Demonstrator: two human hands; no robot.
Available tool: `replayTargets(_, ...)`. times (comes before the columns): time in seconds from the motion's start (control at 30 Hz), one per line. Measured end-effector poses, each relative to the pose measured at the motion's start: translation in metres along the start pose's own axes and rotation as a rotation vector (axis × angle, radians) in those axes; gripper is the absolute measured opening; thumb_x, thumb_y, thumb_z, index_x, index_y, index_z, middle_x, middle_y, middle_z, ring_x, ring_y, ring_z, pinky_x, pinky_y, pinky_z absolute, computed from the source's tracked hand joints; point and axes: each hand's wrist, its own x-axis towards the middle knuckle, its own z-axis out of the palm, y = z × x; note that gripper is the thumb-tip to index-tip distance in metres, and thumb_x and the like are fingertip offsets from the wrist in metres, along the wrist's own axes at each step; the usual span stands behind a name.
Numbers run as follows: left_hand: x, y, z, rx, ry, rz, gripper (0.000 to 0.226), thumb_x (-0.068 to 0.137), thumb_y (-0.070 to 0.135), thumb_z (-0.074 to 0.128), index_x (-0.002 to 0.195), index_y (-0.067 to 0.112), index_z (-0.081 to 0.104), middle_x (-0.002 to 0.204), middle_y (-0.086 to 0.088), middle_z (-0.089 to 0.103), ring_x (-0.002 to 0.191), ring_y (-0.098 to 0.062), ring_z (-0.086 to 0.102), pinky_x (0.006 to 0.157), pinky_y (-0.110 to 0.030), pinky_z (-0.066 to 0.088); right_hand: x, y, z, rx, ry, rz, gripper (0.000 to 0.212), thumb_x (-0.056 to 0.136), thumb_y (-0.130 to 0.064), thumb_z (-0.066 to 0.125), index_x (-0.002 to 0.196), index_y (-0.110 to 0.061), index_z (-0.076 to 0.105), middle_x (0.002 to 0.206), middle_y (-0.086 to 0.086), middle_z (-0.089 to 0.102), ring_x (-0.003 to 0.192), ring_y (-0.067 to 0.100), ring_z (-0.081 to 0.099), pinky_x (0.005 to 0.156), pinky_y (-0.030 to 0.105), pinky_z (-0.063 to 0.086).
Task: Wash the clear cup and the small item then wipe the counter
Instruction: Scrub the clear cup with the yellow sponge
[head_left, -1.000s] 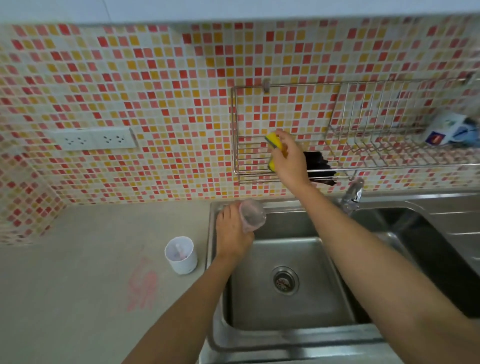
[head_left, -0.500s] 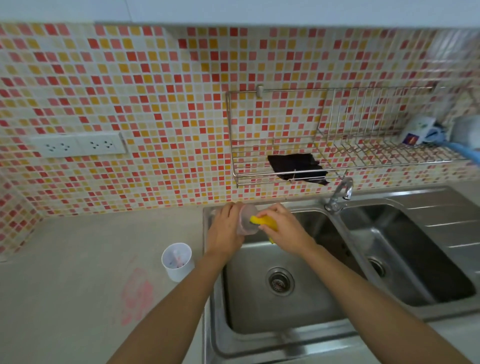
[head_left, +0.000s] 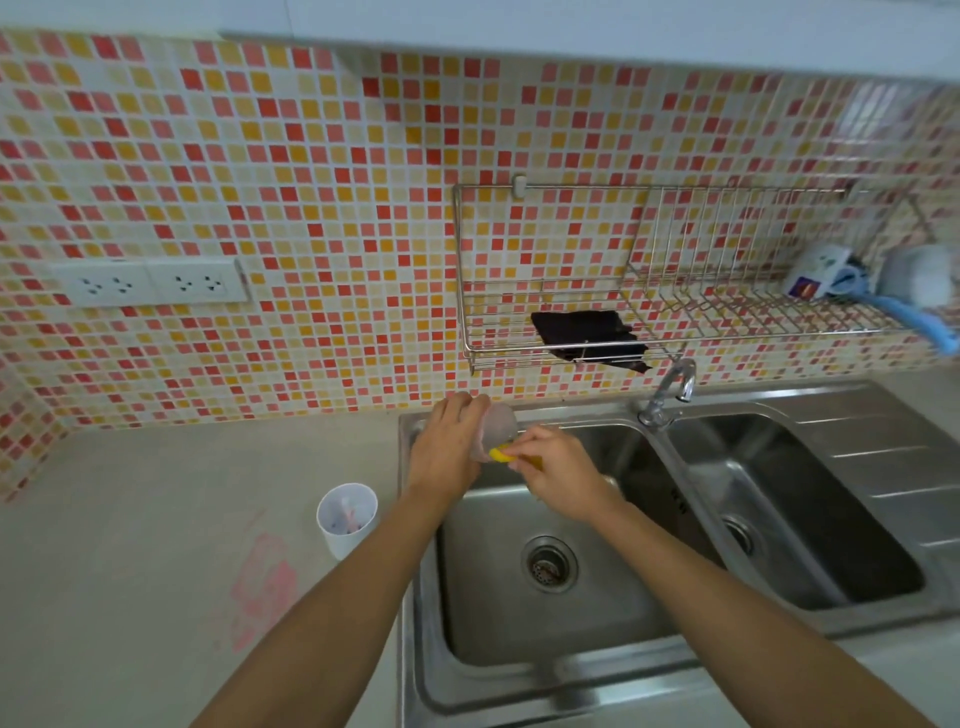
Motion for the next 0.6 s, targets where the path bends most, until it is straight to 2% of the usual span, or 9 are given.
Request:
replayTargets(0.1, 0.001, 0.005, 0.001, -0.015, -0.042, 0.049, 0.07, 0.071, 0.028, 0.079, 0.13, 0.026, 0.041, 0.132, 0.002, 0.048, 0.117, -0.019, 0.046, 0.086, -0.034, 0.05, -0.001, 0.006, -0.01, -0.107, -0.036, -0.041, 0.023, 0.086, -0.013, 0.066, 0.106, -0.02, 0.073, 0.103, -0.001, 0.066, 0.094, 0.017, 0.052, 0.085, 0.02, 0.036)
replayTargets(0.2, 0.003, 0.016, 0.003, -0.033, -0.049, 0.07, 0.069, 0.073, 0.02, 0.076, 0.131, 0.026, 0.04, 0.13, 0.002, 0.046, 0.116, -0.019, 0.044, 0.08, -0.033, 0.052, -0.002, 0.017, -0.018, -0.25, -0.002, -0.094, 0.022, 0.084, -0.009, 0.066, 0.102, -0.019, 0.075, 0.103, 0.0, 0.067, 0.09, 0.024, 0.051, 0.082, 0.031, 0.046)
replayTargets(0.33, 0.003, 0.021, 0.007, -0.062, -0.062, 0.075, 0.071, 0.073, 0.022, 0.076, 0.132, 0.027, 0.038, 0.132, 0.002, 0.046, 0.121, -0.018, 0.043, 0.085, -0.034, 0.053, -0.011, 0.013, -0.017, -0.097, -0.004, -0.005, 0.022, 0.086, -0.015, 0.067, 0.107, -0.021, 0.073, 0.107, -0.001, 0.066, 0.1, 0.02, 0.052, 0.089, 0.02, 0.034)
replayTargets(0.47, -0.006, 0.022, 0.009, -0.088, -0.076, 0.055, 0.073, 0.071, 0.031, 0.079, 0.133, 0.026, 0.041, 0.133, 0.001, 0.046, 0.121, -0.019, 0.044, 0.093, -0.038, 0.051, -0.014, 0.016, -0.02, 0.062, -0.094, 0.069, 0.022, 0.085, -0.017, 0.069, 0.106, -0.022, 0.074, 0.106, -0.002, 0.066, 0.098, 0.015, 0.058, 0.093, 0.028, 0.045)
replayTargets(0.6, -0.012, 0.03, 0.003, -0.097, -0.049, 0.028, 0.073, 0.072, 0.035, 0.078, 0.135, 0.025, 0.042, 0.138, 0.001, 0.045, 0.124, -0.019, 0.042, 0.097, -0.035, 0.048, -0.009, 0.02, -0.029, -0.068, -0.178, -0.055, 0.022, 0.087, -0.017, 0.067, 0.108, -0.022, 0.073, 0.109, -0.003, 0.066, 0.102, 0.016, 0.053, 0.095, 0.023, 0.037)
